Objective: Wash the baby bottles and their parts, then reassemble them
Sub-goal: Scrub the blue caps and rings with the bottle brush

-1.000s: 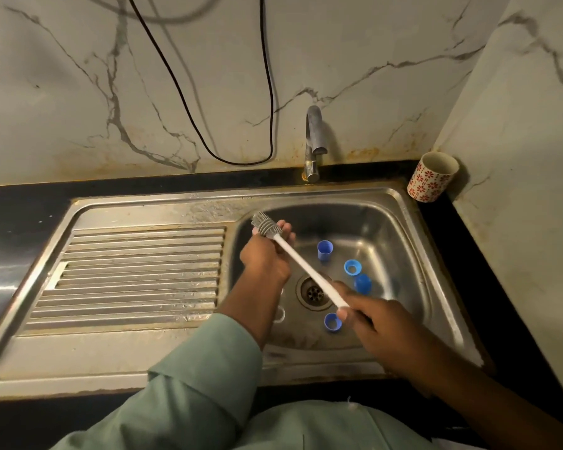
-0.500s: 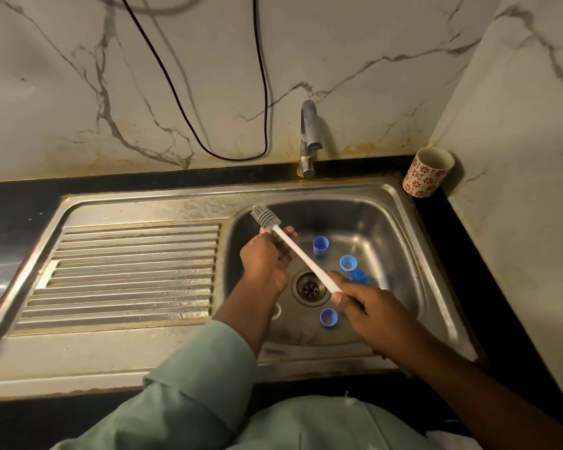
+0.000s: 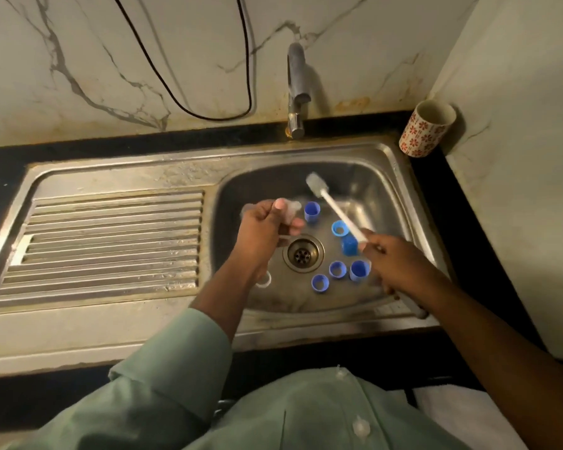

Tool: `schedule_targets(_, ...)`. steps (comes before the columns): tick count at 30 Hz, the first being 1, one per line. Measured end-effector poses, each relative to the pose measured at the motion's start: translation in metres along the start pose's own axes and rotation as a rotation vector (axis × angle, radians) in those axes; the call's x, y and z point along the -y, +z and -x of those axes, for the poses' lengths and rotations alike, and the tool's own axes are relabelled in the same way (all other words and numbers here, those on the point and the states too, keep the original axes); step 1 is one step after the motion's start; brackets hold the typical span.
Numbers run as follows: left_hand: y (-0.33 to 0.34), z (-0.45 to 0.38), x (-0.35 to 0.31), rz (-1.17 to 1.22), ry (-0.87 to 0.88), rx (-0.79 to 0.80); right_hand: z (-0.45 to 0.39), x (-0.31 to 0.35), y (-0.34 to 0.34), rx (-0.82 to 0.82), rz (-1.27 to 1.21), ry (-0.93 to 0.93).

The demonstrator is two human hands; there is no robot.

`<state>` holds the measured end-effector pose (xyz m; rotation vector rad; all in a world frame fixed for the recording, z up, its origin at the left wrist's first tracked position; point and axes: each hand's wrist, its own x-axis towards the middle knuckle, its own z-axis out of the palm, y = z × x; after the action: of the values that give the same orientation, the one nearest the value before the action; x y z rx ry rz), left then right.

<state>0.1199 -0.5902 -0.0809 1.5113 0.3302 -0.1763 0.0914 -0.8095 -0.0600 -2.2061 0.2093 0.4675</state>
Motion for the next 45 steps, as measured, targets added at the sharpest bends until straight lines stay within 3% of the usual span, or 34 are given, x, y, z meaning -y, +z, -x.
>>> schedule_targets(3,-0.006,-0.020,0.019,-0.439,-0.025,0.077,-0.004,-0.009,-0.011,-0.019,-0.065,-0.083)
schedule_targets(5,-0.004,-0.037,0.039,-0.829,-0.051,0.140,-0.006,-0.017,-0.010,-0.013,-0.055,-0.072)
schedule_targets(7,0.005,-0.048,0.059,-1.063,-0.129,0.232,-0.012,-0.028,-0.006,-0.005,-0.061,-0.014)
schedule_targets(15,0.064,-0.066,0.132,-1.517,-0.125,0.599,-0.032,-0.055,-0.006,0.009,-0.029,0.002)
schedule_targets(20,0.078,-0.068,0.163,-1.633,-0.117,0.741,-0.049,-0.064,-0.011,-0.052,0.068,0.004)
schedule_targets(25,0.072,-0.068,0.172,-1.585,-0.103,0.778,-0.057,-0.067,-0.015,-0.024,0.093,-0.021)
schedule_targets(27,0.069,-0.075,0.169,-1.488,-0.104,0.689,-0.060,-0.070,-0.015,-0.025,0.072,-0.013)
schedule_targets(32,0.052,-0.092,0.153,-1.159,-0.141,0.250,-0.067,-0.069,-0.015,-0.011,0.070,-0.040)
schedule_targets(35,0.047,-0.100,0.146,-1.151,-0.111,0.115,-0.069,-0.069,-0.015,0.018,0.066,-0.060)
schedule_targets(41,0.084,-0.095,0.164,-1.344,-0.269,0.403,-0.063,-0.067,-0.015,0.040,0.041,-0.050)
schedule_targets(45,0.101,-0.090,0.182,-1.412,-0.285,0.428,-0.054,-0.070,-0.012,0.034,0.078,-0.042)
